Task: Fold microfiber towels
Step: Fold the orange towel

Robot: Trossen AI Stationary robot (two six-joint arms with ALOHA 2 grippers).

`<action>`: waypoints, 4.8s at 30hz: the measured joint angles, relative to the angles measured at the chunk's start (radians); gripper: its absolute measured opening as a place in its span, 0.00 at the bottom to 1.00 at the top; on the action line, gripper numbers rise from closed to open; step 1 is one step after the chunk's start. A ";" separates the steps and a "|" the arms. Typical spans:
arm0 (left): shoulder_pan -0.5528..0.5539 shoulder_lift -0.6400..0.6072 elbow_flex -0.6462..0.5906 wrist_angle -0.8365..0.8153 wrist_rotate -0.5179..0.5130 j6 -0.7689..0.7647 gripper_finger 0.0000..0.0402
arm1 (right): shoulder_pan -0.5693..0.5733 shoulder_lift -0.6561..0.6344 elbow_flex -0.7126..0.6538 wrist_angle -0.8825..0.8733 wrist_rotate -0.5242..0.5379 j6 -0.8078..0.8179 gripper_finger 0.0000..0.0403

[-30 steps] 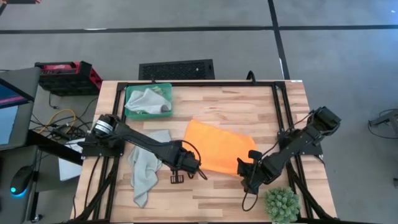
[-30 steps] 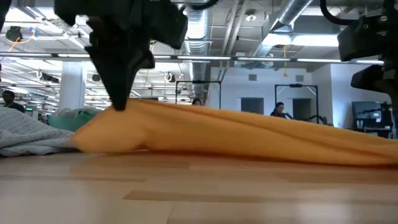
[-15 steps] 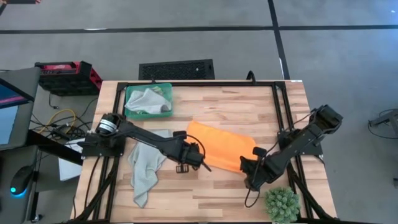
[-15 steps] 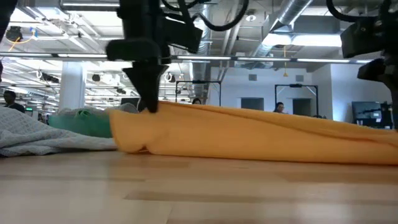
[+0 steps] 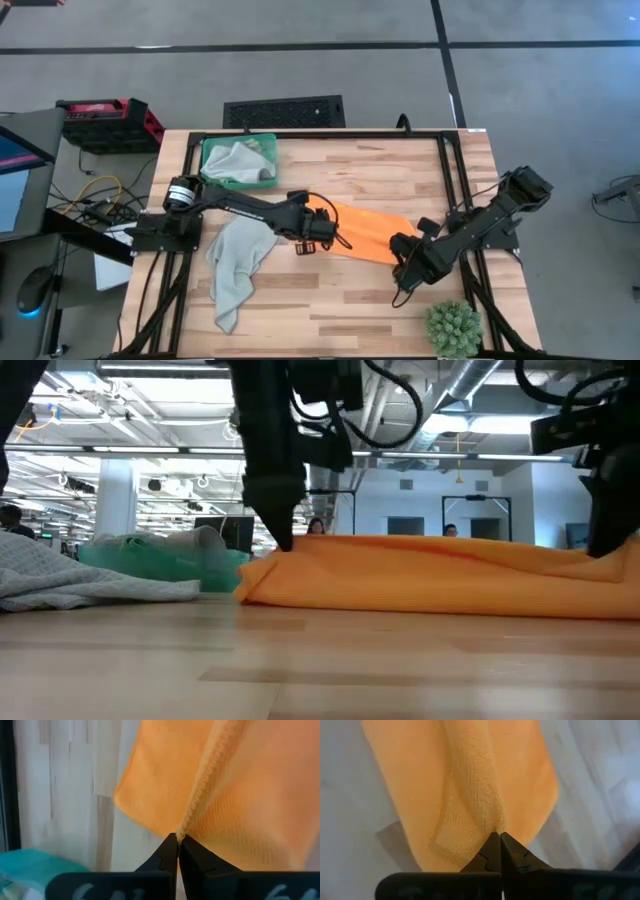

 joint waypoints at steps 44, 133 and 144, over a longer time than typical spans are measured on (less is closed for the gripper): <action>0.160 0.026 -0.010 0.173 -0.112 0.082 0.16 | -0.221 0.000 0.000 -0.106 0.094 -0.057 0.38; 0.004 0.024 -0.201 0.114 0.041 0.064 0.02 | 0.073 -0.004 0.332 -0.180 0.272 -0.245 0.55; -0.007 0.029 -0.073 0.034 -0.040 0.137 0.00 | 0.135 -0.056 0.332 -0.221 0.328 -0.079 0.55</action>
